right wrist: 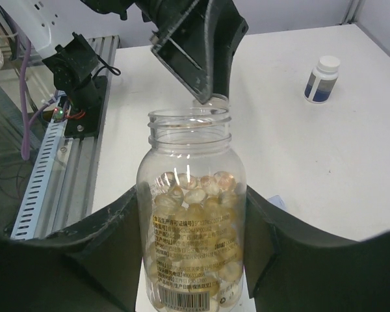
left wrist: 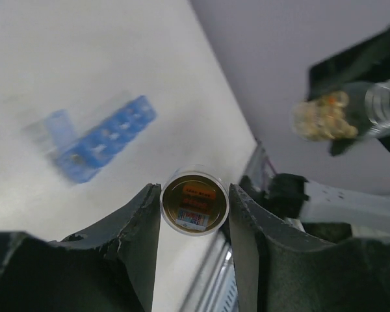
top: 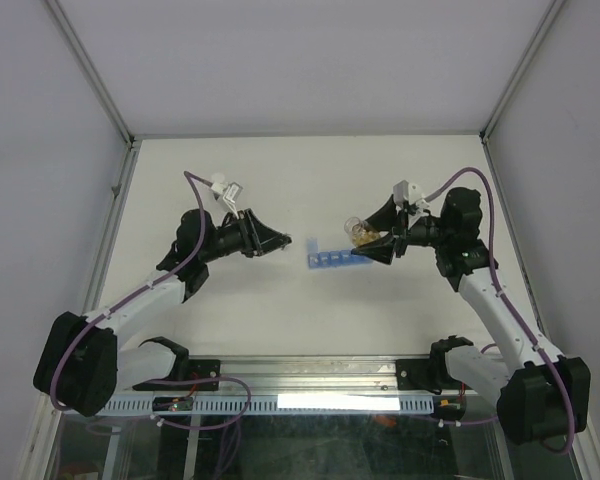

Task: Sort the pills into containers

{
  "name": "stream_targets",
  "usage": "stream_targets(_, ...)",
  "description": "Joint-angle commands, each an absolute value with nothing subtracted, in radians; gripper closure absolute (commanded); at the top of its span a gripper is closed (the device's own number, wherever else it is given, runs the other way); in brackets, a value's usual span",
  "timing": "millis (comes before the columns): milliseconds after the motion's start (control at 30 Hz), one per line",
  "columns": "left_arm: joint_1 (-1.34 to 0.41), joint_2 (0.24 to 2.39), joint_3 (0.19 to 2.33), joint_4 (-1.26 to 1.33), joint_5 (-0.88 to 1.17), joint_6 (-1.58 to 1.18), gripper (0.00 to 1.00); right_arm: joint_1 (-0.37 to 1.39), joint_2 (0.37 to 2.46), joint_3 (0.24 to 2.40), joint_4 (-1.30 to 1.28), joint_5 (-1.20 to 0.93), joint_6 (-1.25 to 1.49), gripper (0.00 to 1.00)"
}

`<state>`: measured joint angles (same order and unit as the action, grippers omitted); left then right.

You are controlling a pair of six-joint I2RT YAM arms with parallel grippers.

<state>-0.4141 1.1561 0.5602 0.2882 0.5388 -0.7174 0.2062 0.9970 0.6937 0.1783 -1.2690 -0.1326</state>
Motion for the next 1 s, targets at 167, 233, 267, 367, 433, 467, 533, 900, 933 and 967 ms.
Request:
stream_targets(167, -0.6, 1.202, 0.641, 0.833, 0.756, -0.998, 0.8, 0.225, 0.984, 0.791, -0.1, -1.261, -0.409, 1.0)
stream_targets(233, -0.612, 1.211, 0.662, 0.835, 0.743, -0.996, 0.8, 0.235, 0.98, 0.802, -0.136, -1.251, -0.444, 1.0)
stream_targets(267, -0.617, 1.218, 0.669, 0.834, 0.739, -0.994, 0.8, 0.243, 0.978, 0.806, -0.15, -1.246, -0.459, 1.0)
stream_targets(367, -0.629, 1.244, 0.689, 0.826, 0.732, -0.994, 0.8, 0.278, 0.979, 0.822, -0.219, -1.213, -0.521, 1.0)
stream_targets(433, -0.639, 1.258, 0.698, 0.811, 0.715, -0.989, 0.8, 0.301, 0.98, 0.829, -0.245, -1.194, -0.547, 1.0)
stream_targets(467, -0.644, 1.263, 0.703, 0.801, 0.7, -0.983, 0.8, 0.314, 0.98, 0.831, -0.252, -1.187, -0.557, 1.0)
stream_targets(533, -0.653, 1.27, 0.707, 0.789, 0.678, -0.975, 0.8, 0.332, 0.979, 0.831, -0.256, -1.177, -0.564, 1.0)
stream_targets(900, -0.719, 1.327, 0.76, 0.716, 0.625, -0.936, 0.8, 0.401, 0.994, 0.848, -0.277, -1.062, -0.576, 1.0)
stream_targets(933, -0.721, 1.327, 0.76, 0.711, 0.624, -0.936, 0.8, 0.403, 0.996, 0.85, -0.278, -1.047, -0.575, 1.0)
stream_targets(967, -0.723, 1.325, 0.761, 0.706, 0.621, -0.933, 0.81, 0.405, 0.998, 0.852, -0.282, -1.03, -0.573, 1.0)
